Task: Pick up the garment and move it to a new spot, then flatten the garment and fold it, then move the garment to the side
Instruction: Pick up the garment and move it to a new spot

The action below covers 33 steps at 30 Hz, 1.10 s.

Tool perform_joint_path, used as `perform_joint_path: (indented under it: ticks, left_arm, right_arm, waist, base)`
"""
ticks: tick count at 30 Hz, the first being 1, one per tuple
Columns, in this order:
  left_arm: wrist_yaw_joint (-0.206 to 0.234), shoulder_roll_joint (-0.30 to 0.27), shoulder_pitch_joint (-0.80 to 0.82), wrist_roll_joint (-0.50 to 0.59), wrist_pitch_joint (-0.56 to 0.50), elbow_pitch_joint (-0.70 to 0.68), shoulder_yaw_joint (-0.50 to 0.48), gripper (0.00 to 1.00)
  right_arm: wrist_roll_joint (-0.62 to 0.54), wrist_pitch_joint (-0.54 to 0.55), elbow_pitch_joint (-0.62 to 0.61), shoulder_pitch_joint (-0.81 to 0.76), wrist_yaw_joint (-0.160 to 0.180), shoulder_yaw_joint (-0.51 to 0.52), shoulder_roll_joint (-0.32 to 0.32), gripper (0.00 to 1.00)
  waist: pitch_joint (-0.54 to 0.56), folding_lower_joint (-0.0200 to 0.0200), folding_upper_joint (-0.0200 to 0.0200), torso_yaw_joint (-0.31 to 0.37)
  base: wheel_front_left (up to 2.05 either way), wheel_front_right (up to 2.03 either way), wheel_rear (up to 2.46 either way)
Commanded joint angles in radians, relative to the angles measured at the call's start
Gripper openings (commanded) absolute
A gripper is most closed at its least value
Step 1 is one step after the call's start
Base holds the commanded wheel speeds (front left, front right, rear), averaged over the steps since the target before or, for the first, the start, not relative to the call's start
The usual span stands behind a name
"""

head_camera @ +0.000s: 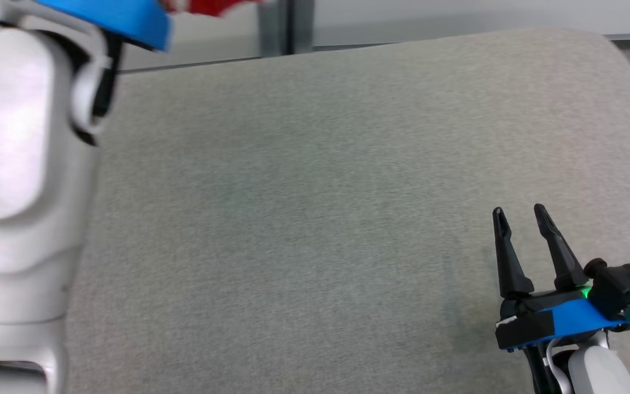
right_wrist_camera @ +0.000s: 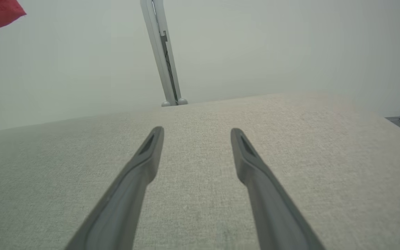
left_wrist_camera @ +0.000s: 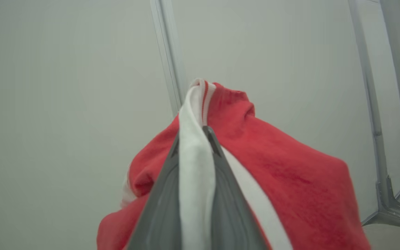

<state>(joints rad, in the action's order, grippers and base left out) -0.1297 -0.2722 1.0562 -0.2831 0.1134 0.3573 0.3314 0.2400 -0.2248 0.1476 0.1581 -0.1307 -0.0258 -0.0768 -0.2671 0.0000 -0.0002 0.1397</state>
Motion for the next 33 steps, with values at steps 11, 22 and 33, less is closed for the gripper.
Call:
perform_joint_path:
  ticks: [11,22,33]
  left_arm:
    - [0.015,0.106,-0.253,-0.052,-0.051,-0.068,0.196,0.0]
    - [0.019,0.152,-0.582,-0.122,0.021,0.143,0.278,0.0]
    - [0.04,0.192,-0.588,-0.127,0.132,0.183,0.286,1.0]
  right_arm:
    - [0.019,-0.034,0.041,-0.019,0.0,-0.008,0.014,1.0]
    - [0.021,-0.039,0.061,-0.011,0.0,-0.018,0.018,1.0]
    - [0.018,-0.04,0.081,-0.046,0.0,-0.023,0.011,1.0]
  waist:
    - [0.051,0.0,0.0002,0.104]
    - [0.066,0.0,0.0002,0.085]
    - [0.131,0.0,0.0002,0.037]
  base:
    - [0.0,0.0,0.0]
    - [0.0,0.0,0.0]
    - [0.0,0.0,0.0]
